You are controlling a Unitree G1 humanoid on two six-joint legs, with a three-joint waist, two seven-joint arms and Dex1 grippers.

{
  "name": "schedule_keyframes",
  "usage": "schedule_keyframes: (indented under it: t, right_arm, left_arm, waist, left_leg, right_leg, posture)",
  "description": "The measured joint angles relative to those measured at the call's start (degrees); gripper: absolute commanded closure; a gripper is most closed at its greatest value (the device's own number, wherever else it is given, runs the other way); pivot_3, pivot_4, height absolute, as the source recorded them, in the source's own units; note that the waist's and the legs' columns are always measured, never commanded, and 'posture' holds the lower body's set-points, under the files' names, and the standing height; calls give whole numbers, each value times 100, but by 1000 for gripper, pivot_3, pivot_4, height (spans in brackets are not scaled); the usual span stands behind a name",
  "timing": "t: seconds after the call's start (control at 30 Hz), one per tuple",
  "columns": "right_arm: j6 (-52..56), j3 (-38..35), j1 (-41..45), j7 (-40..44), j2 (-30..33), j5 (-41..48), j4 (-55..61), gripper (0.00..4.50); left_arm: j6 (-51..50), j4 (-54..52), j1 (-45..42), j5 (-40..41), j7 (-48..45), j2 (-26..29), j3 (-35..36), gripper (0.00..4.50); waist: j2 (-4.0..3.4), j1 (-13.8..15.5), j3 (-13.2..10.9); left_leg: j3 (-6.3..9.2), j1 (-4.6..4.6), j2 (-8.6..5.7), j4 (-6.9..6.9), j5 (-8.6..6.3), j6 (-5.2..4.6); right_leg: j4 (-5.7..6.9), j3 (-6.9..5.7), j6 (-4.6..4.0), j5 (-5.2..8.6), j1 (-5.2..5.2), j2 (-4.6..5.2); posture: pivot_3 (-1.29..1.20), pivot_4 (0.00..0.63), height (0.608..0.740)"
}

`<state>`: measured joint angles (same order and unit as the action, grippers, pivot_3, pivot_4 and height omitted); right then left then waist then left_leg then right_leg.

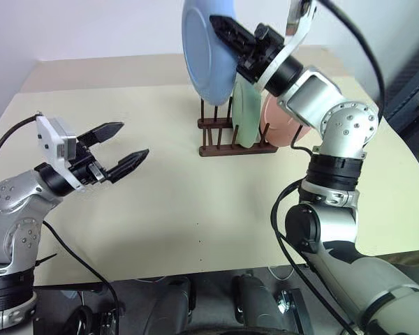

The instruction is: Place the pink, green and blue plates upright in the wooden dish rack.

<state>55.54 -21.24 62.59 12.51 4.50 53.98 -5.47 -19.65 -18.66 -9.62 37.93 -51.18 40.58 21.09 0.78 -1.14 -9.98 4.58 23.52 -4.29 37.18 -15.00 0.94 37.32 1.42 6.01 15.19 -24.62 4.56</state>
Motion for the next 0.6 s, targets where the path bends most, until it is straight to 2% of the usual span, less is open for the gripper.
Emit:
schedule_keyframes:
  t: [0.3, 0.6]
  right_arm:
    - [35, -1, -383, -893, -135, 152, 143, 4500]
    - [-91, -82, -548, -1384, -157, 382, 483, 4500]
  left_arm:
    - [815, 318, -4, -495, -147, 128, 66, 32]
    - [1186, 531, -188, -747, -111, 120, -5, 32]
  waist:
    - [-1, 2, 0]
    - [-2, 6, 0]
  left_leg:
    - [1, 0, 0, 0, -4, -7]
    - [1, 0, 0, 1, -6, -11]
  right_leg:
    - [0, -2, -1, -1, 1, -1]
    - [0, -3, -1, -1, 2, -1]
  posture:
    - [0, 150, 740]
    - [0, 150, 740]
